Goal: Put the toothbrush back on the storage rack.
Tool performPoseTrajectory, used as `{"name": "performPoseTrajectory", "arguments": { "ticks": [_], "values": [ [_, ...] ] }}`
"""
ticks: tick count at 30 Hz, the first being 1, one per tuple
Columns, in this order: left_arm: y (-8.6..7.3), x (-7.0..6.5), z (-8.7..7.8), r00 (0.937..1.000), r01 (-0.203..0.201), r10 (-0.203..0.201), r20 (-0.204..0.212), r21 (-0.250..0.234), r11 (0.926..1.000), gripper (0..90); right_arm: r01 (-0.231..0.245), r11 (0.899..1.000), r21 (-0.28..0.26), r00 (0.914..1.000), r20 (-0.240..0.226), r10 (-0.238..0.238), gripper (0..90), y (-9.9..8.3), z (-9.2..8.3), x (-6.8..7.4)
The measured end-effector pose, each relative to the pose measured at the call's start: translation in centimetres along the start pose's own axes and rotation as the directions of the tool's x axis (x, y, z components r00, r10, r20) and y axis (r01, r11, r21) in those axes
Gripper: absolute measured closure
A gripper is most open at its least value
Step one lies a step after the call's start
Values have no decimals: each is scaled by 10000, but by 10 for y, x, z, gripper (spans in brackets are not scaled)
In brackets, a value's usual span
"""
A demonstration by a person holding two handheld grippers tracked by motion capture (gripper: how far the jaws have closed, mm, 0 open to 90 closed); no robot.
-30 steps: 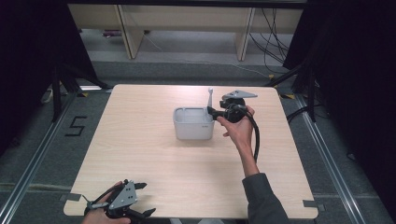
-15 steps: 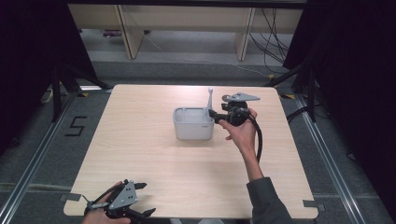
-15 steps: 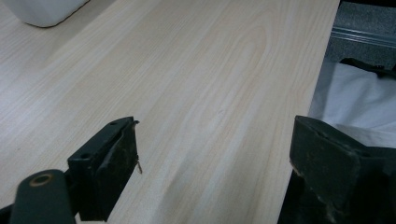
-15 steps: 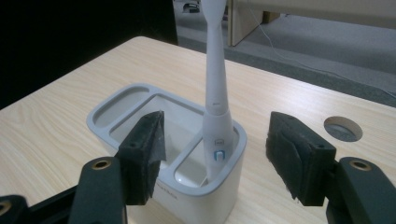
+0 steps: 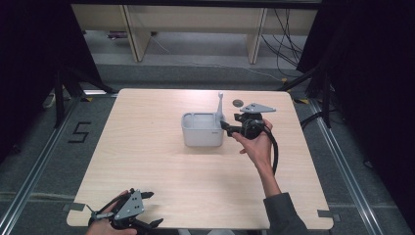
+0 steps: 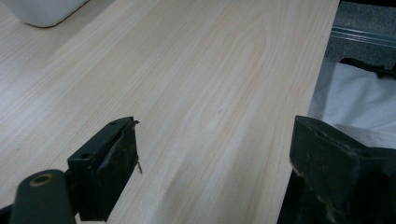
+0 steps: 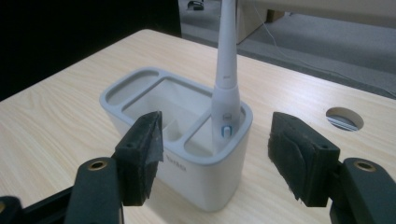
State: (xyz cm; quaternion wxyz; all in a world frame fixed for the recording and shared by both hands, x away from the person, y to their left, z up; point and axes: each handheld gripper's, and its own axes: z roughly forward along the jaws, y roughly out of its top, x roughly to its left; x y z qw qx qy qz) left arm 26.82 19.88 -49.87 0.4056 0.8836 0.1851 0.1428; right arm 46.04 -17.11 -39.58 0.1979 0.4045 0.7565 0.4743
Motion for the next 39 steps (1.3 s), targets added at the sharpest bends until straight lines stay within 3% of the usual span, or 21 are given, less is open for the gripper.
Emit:
{"name": "performPoseTrajectory", "arguments": {
  "ticks": [1,2,6,8,9,10,12,14,15,16,17,21,23,24,26,27,32,33,39],
  "values": [
    [0,0,0,10000,3,-3,25,-50,10000,147,-148,9999,87,9998,-111,149,359,-1,-2,1],
    [0,-1,1,9999,128,-127,84,-173,9998,147,90,9999,117,10000,-1,-90,358,-1,-3,-1],
    [0,-1,0,10000,-27,28,38,-157,9999,147,241,9997,80,9997,-18,-241,351,-5,-7,-1],
    [0,-2,1,9999,138,-138,6,-275,9995,147,33,9997,227,9999,-142,-30,349,-7,-9,1],
    [1,-1,-1,10000,-65,65,5,-45,10000,147,-11,9999,136,10000,-34,11,347,-9,-9,2],
    [1,-1,-1,10000,-19,19,19,-91,10000,147,267,9995,159,9995,-164,-264,344,-9,-9,0],
    [1,-1,-1,9999,105,-104,52,-190,9998,147,20,9995,314,9999,-117,-16,342,-10,-10,2],
    [1,-1,-1,10000,-37,37,11,-124,9999,147,289,9993,227,9996,-14,-289,340,-12,-11,1],
    [1,-2,-1,10000,41,-40,67,-186,9998,147,-20,9993,384,9997,-225,29,335,-13,-11,4],
    [1,-2,-1,10000,41,-40,67,-186,9998,147,-20,9993,384,9997,-225,29,335,-13,-11,4],
    [1,-1,-1,10000,47,-47,50,-180,9998,147,272,9991,316,9996,-57,-271,334,-13,-11,3],
    [1,-2,-1,10000,58,-57,31,-195,9998,147,164,9987,482,9996,-219,-153,329,-15,-13,8],
    [1,-1,-1,10000,80,-79,53,-178,9998,147,518,9978,409,9984,-260,-507,326,-16,-14,8],
    [1,-1,-1,10000,64,-63,51,-180,9998,147,300,9983,502,9993,-253,-287,326,-17,-15,10],
    [1,-1,-1,10000,-62,62,24,-71,10000,147,439,9977,525,9985,-345,-421,325,-19,-17,10],
    [1,-1,-1,10000,-44,44,4,-102,9999,147,268,9984,493,9988,-428,-247,324,-22,-19,12],
    [1,0,-1,10000,-60,60,33,-56,10000,147,449,9977,514,9982,-432,-427,322,-27,-22,12],
    [1,-1,-1,10000,-50,50,-1,-64,10000,147,211,9979,616,9986,-488,-181,322,-28,-23,14],
    [1,-1,-1,9999,120,-118,62,-194,9997,147,418,9966,705,9975,-590,-377,320,-36,-26,18]
  ]
}}
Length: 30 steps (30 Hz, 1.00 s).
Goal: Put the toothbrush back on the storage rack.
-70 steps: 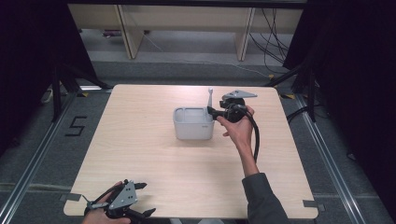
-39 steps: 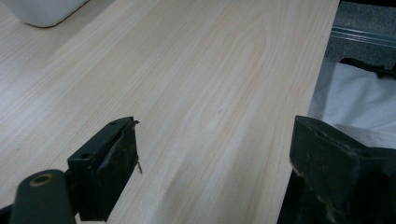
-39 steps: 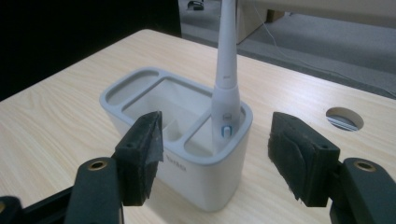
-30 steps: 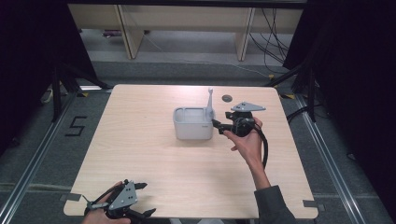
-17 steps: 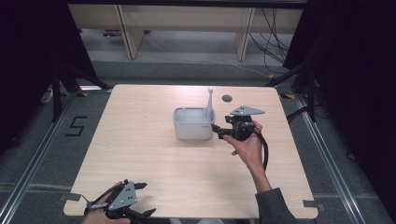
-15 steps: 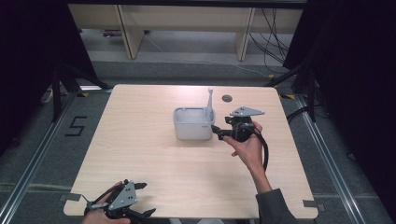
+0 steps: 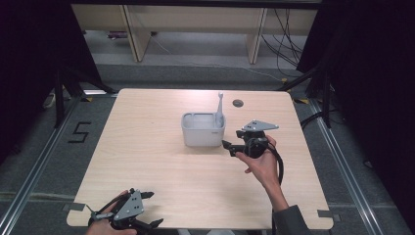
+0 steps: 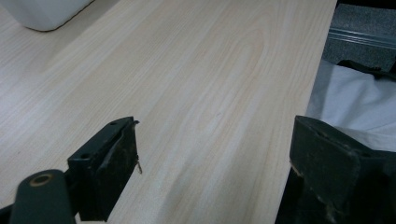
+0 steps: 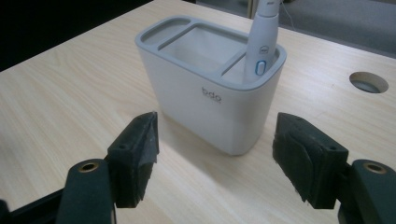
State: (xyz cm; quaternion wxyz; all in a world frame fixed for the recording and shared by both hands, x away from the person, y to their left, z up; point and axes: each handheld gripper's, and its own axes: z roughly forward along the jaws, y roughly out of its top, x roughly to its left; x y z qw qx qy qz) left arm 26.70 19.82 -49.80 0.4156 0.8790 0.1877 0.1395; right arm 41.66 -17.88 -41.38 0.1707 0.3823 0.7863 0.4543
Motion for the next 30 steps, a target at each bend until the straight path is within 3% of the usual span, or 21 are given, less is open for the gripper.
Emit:
{"name": "performPoseTrajectory", "arguments": {
  "ticks": [2,3,4,10,11,13,16,23,24,27,30],
  "values": [
    [0,0,0,10000,-34,34,-2,4,10000,147,262,9996,86,9996,62,-263,320,-3,-2,1],
    [0,0,0,9999,-124,124,-30,41,9999,147,93,9999,127,9999,-53,-92,320,-4,-2,3],
    [0,0,0,10000,1,0,38,-25,10000,147,317,9995,33,9994,-106,-316,320,-6,-1,2],
    [0,0,0,10000,-7,7,-11,-3,10000,147,72,9995,307,10000,-41,-71,318,-17,-6,6],
    [0,0,0,10000,-11,11,-13,9,10000,147,341,9989,315,9994,-113,-337,318,-18,-7,5],
    [0,-1,0,10000,-8,8,-45,-75,10000,147,55,9991,411,9999,-148,-49,318,-21,-10,8],
    [0,0,0,10000,-12,12,-20,14,10000,147,383,9988,312,9992,-140,-379,318,-24,-11,8],
    [0,0,0,10000,-25,25,-8,-25,10000,147,-25,9990,447,9994,-348,41,311,-33,-17,16],
    [0,-1,0,10000,-12,12,-75,-83,10000,147,381,9982,459,9990,-256,-369,309,-33,-18,15],
    [0,0,0,10000,-2,2,-26,8,10000,147,175,9990,416,9992,-364,-160,306,-37,-20,19],
    [0,-1,0,10000,17,-18,-79,-88,10000,147,327,9984,463,9987,-402,-308,296,-40,-23,22]
  ]
}}
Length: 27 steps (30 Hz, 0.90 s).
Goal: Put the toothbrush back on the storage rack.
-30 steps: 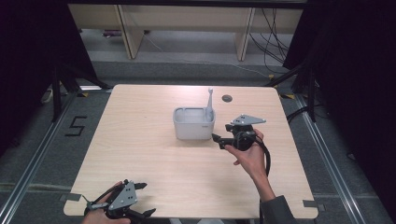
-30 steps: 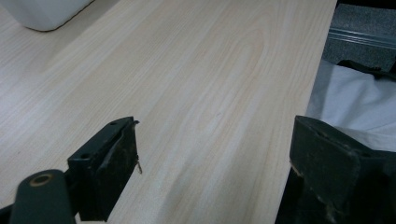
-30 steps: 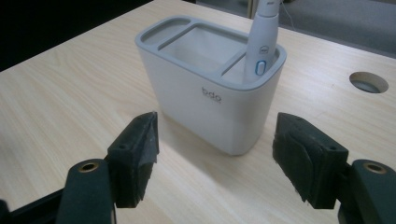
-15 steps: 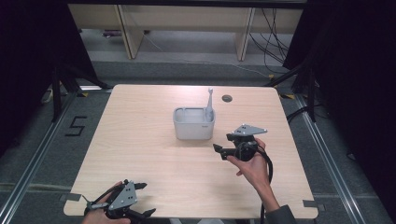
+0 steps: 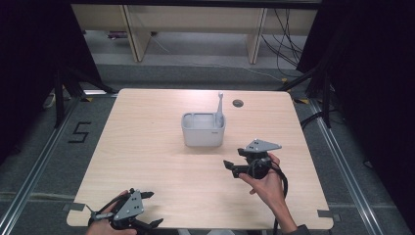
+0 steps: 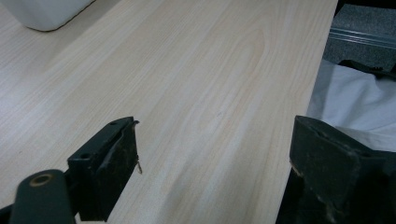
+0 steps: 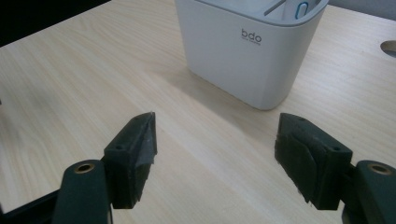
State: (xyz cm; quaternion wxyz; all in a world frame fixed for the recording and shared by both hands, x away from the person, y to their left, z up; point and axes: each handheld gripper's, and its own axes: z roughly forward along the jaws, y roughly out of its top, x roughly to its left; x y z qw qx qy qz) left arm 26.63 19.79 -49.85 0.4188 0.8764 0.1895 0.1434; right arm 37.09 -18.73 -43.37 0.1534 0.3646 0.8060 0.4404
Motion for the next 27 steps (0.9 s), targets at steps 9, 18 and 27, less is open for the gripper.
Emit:
{"name": "performPoseTrajectory", "arguments": {
  "ticks": [9,18,27],
  "values": [
    [0,1,0,10000,-41,41,58,59,10000,147,-77,9998,173,9999,-136,80,278,-13,-4,8],
    [0,1,-1,10000,-23,23,33,102,9999,147,-282,9992,295,9993,-243,289,276,-26,-7,13],
    [0,0,0,10000,-50,49,40,119,9999,147,-331,9986,401,9988,-348,345,261,-35,-10,16]
  ]
}}
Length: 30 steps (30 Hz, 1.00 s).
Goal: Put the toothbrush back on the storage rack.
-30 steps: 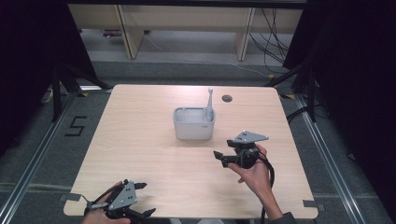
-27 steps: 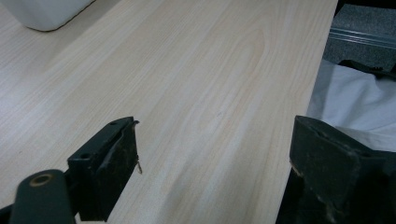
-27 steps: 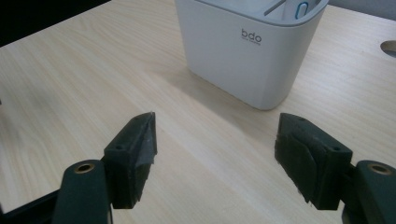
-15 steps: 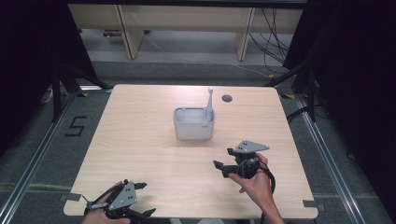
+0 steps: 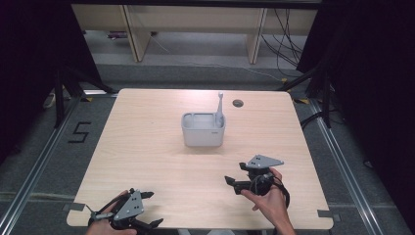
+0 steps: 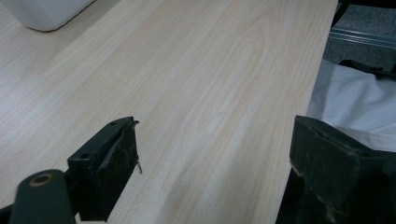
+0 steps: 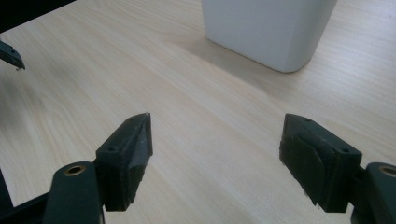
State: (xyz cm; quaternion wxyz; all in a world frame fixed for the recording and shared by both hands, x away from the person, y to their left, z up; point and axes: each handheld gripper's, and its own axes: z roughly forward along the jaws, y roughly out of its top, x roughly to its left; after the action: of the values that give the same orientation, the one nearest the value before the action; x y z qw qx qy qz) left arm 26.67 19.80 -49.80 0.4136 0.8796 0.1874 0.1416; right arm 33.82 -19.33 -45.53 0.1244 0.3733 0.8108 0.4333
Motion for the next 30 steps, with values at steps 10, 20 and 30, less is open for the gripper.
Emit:
{"name": "performPoseTrajectory", "arguments": {
  "ticks": [10,20,30],
  "values": [
    [0,0,0,10000,-62,62,17,12,10000,147,-311,9993,188,9995,61,310,202,-15,-2,-1],
    [0,0,0,10000,9,-9,35,-37,10000,147,-616,9975,338,9980,172,611,166,-29,-7,4],
    [0,1,-1,9998,-167,168,-57,131,9998,147,-167,9995,259,9997,166,163,166,-40,-13,4]
  ]
}}
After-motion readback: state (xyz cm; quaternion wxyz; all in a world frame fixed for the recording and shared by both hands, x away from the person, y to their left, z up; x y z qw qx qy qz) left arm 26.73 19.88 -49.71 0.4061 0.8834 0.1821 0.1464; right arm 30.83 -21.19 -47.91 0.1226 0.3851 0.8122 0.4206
